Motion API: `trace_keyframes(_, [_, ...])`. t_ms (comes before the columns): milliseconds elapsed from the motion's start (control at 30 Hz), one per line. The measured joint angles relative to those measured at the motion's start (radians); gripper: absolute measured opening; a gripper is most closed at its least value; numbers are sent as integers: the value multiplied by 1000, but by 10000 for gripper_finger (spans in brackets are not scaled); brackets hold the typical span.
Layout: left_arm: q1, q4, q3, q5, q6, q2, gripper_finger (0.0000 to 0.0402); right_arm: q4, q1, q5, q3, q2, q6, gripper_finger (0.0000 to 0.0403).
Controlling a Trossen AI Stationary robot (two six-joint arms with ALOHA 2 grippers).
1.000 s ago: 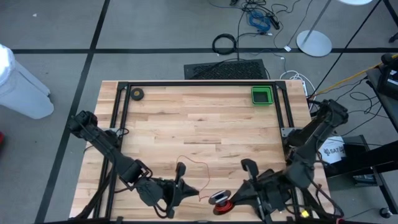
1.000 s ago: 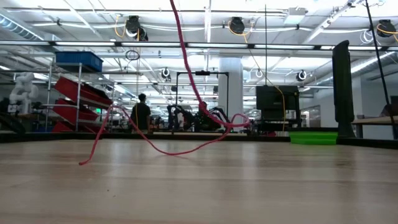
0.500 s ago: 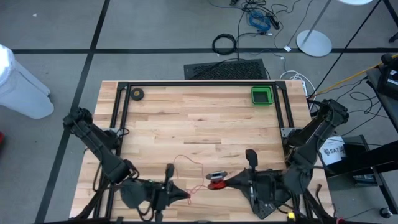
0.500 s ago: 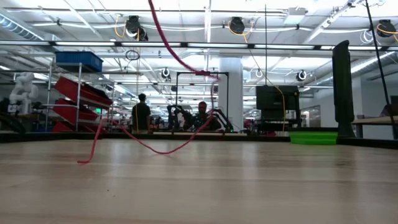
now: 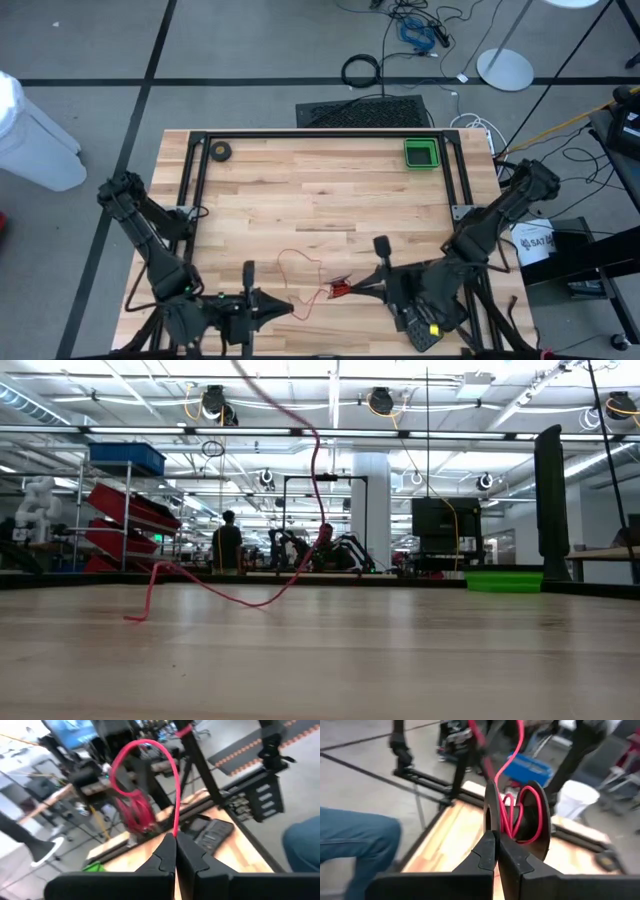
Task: Coil cords
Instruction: Uncoil the red wire on the black spool
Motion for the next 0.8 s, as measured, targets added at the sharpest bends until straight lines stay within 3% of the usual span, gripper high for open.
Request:
trace_keyframes(233, [3, 24, 0, -93, 20, 0, 2, 13, -65, -252, 0, 57, 17, 0])
trace_keyframes(433, [41, 22, 0, -95, -18, 8, 2, 132, -96, -453, 0, 112, -32, 0])
trace_keyframes(700, [90, -71, 0, -55, -76, 47, 2, 284, -78, -506, 0, 107, -118, 0])
trace_keyframes(800, [118, -144, 0, 4, -141, 47, 2, 344, -56, -509, 0, 106, -165, 0])
